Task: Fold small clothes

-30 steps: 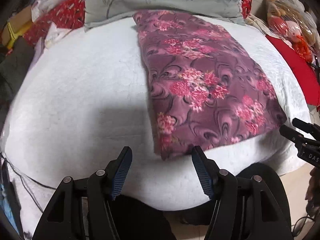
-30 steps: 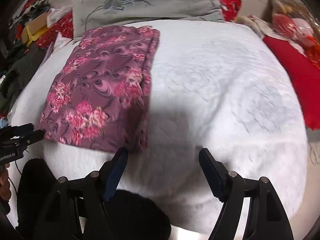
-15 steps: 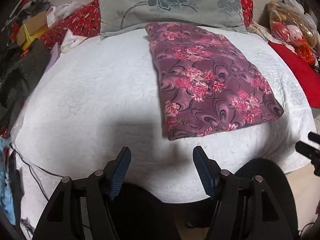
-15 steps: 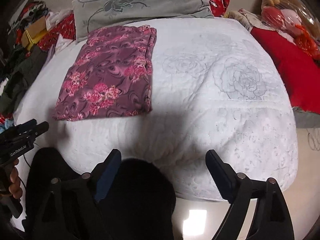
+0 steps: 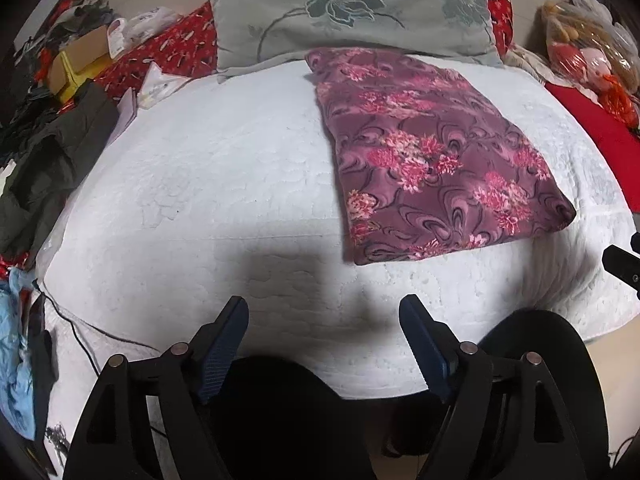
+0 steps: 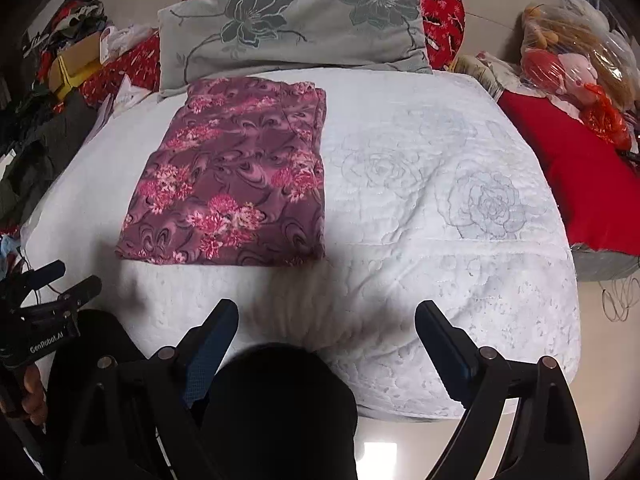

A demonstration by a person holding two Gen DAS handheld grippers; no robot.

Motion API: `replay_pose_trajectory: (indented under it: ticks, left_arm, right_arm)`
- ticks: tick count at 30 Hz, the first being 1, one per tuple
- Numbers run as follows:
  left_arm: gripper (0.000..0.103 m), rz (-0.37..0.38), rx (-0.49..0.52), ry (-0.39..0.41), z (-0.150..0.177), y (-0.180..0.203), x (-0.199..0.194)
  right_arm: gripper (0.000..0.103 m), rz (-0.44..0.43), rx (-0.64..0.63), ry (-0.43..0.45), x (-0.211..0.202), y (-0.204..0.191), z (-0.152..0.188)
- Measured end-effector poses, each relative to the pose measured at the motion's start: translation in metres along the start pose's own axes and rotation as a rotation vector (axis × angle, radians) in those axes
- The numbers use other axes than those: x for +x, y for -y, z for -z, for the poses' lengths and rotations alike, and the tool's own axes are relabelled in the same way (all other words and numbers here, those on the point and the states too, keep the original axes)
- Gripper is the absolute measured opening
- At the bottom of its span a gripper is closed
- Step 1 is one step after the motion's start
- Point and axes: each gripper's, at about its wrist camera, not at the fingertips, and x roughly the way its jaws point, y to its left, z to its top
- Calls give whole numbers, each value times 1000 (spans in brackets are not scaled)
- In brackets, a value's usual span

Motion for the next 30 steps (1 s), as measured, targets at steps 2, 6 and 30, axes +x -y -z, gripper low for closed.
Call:
replay_pose_trajectory:
  ticks: [2,6,30]
  left_arm:
    - [78,-1,3,5,2,3,-1]
    - [78,6,10,6,2,9,-3]
    - [78,30,2,37,3,25,-26]
  right_arm:
    - [91,-2,12,5,-1,1,-1]
    - [92,16,20,52,-11,2,-3]
    - [102,99,-2,239,-45,8,-1]
